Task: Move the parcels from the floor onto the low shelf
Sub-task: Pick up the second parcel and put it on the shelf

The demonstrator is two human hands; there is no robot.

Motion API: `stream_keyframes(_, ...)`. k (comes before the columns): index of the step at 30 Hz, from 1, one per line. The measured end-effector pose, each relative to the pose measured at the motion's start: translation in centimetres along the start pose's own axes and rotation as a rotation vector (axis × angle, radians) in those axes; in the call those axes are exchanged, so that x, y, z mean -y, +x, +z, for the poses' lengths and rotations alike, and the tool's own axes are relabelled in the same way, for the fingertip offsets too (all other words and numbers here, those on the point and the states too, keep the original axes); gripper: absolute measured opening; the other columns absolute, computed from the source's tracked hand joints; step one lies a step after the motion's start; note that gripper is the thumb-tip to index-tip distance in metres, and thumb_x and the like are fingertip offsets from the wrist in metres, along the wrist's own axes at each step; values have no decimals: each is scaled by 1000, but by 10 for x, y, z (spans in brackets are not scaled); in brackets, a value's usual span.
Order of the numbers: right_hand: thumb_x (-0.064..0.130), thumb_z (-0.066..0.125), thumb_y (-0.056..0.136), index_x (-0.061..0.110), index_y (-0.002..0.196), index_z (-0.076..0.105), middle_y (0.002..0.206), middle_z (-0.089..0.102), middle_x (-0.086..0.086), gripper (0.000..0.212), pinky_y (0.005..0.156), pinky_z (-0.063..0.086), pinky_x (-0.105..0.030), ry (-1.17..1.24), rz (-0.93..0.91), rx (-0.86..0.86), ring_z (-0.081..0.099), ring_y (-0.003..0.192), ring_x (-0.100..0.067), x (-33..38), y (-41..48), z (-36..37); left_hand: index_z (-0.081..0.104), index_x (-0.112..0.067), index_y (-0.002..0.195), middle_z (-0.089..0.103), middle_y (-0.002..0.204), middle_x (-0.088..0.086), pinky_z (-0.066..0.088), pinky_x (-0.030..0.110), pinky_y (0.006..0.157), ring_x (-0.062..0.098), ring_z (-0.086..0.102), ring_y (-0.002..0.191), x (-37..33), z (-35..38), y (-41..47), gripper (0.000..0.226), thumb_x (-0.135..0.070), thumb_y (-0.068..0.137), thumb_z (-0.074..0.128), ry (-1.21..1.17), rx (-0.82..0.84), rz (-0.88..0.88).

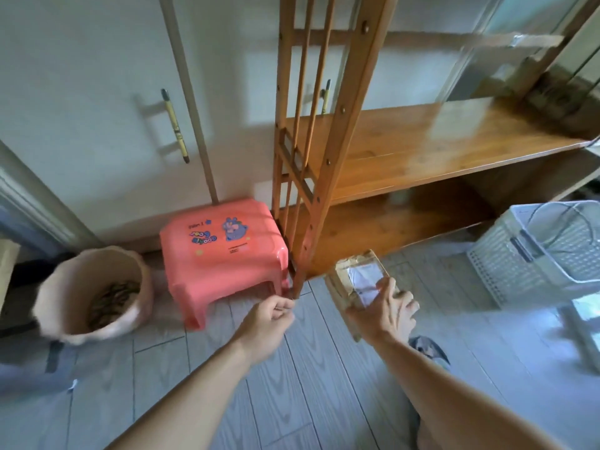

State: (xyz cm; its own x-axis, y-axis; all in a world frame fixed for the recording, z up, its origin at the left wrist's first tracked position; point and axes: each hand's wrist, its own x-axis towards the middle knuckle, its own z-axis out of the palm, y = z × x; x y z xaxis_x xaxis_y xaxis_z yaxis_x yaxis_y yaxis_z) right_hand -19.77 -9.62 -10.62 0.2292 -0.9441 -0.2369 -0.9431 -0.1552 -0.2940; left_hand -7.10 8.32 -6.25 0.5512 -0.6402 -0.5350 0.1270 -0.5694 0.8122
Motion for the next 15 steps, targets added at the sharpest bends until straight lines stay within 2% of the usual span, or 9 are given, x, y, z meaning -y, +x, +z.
stream_keyframes(3, 57, 72, 70, 28, 122, 39, 129, 47, -17, 68, 96, 46, -46, 21, -157, -45, 42, 121, -37, 10, -78, -28, 54, -19, 128, 65, 115, 2, 45, 29, 69, 23, 65, 98, -1, -19, -48, 31, -21, 97, 56, -59, -45, 27)
stream_keyframes(5, 54, 82, 59, 26, 122, 44, 125, 51, -16, 79, 88, 47, -44, 77, -347, -114, 46, 115, -37, 31, -136, -49, 43, -22, 138, 62, 108, -9, 48, 33, 72, 19, 61, 99, -9, -43, -88, 49, -31, 95, 63, -181, -84, 55)
stream_keyframes(6, 54, 86, 53, 24, 121, 46, 120, 53, -15, 84, 85, 48, -42, 115, -468, -146, 47, 111, -36, 45, -167, -59, 40, -27, 138, 62, 108, -11, 50, 35, 73, 19, 63, 100, -14, -57, -110, 55, -39, 91, 67, -267, -76, 77)
stream_keyframes(8, 59, 85, 51, 23, 121, 50, 116, 53, -10, 86, 86, 45, -38, 235, -694, -165, 45, 108, -29, 74, -231, -81, 44, -32, 127, 69, 105, -5, 56, 38, 67, 18, 70, 89, -21, -90, -152, 59, -47, 80, 77, -446, -101, 145)
stream_keyframes(9, 61, 81, 55, 24, 124, 49, 119, 51, -5, 85, 90, 45, -35, 311, -776, -118, 44, 110, -25, 88, -261, -94, 48, -31, 124, 72, 106, 0, 59, 42, 65, 19, 73, 83, -21, -110, -175, 59, -44, 77, 80, -520, -173, 201)
stream_keyframes(12, 63, 71, 72, 33, 131, 44, 127, 53, 8, 71, 88, 53, -31, 625, -915, 63, 56, 115, -19, 123, -334, -134, 51, -33, 128, 73, 120, 3, 61, 55, 74, 29, 75, 102, -13, -174, -247, 52, -35, 83, 78, -654, -350, 393)
stream_keyframes(14, 63, 71, 75, 35, 134, 43, 132, 58, 5, 71, 91, 57, -38, 767, -919, 150, 62, 117, -20, 145, -365, -154, 52, -33, 130, 74, 121, -1, 60, 50, 77, 25, 74, 107, -2, -214, -293, 45, -33, 89, 69, -770, -366, 482)
stream_keyframes(15, 60, 75, 75, 35, 135, 44, 132, 62, 2, 72, 93, 58, -44, 806, -905, 270, 65, 118, -21, 155, -380, -158, 52, -33, 132, 75, 121, -2, 59, 47, 79, 22, 73, 108, 3, -230, -314, 43, -35, 91, 65, -798, -351, 517)
